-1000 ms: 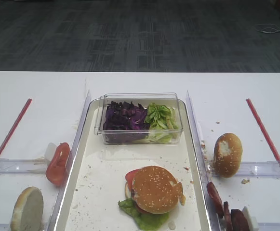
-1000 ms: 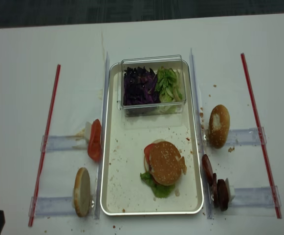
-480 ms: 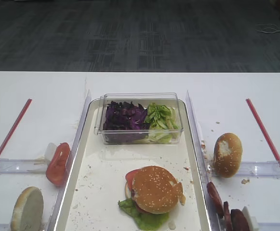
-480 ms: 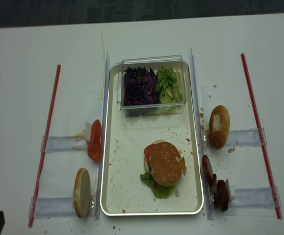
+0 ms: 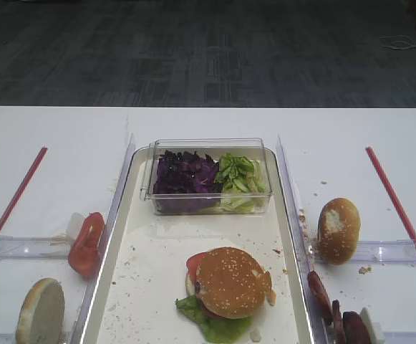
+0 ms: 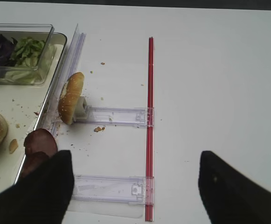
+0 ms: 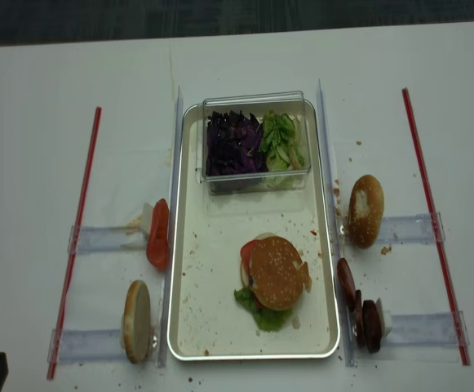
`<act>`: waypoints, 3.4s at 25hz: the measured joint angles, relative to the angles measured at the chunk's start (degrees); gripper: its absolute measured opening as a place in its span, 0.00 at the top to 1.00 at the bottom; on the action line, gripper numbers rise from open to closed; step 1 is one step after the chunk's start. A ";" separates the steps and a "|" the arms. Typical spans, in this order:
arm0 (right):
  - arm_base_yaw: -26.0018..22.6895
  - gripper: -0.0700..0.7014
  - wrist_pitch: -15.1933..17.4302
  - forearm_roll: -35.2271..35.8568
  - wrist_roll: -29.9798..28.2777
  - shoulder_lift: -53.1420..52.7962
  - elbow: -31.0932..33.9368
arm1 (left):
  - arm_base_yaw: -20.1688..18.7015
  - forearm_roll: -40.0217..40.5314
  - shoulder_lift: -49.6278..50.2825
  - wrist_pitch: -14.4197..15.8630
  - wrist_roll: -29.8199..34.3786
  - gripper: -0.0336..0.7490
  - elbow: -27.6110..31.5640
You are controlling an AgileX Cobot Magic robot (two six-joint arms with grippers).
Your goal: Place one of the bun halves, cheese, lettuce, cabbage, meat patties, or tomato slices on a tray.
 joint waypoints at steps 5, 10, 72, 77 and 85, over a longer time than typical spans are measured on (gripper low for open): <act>0.00 0.15 0.10 0.00 0.00 0.00 0.00 | 0.00 0.00 0.00 0.00 0.00 0.40 0.00; 0.00 0.16 0.10 0.00 0.00 0.00 0.00 | 0.00 0.00 0.00 0.00 0.00 0.40 0.00; 0.00 0.16 0.10 0.00 0.13 0.00 0.00 | 0.00 0.00 0.00 0.00 0.00 0.40 0.00; 0.00 0.16 0.10 0.00 0.13 0.00 0.00 | 0.00 0.00 0.00 0.00 0.00 0.40 0.00; 0.00 0.16 0.10 0.00 0.13 0.00 0.00 | 0.00 0.00 0.00 0.00 0.00 0.40 0.00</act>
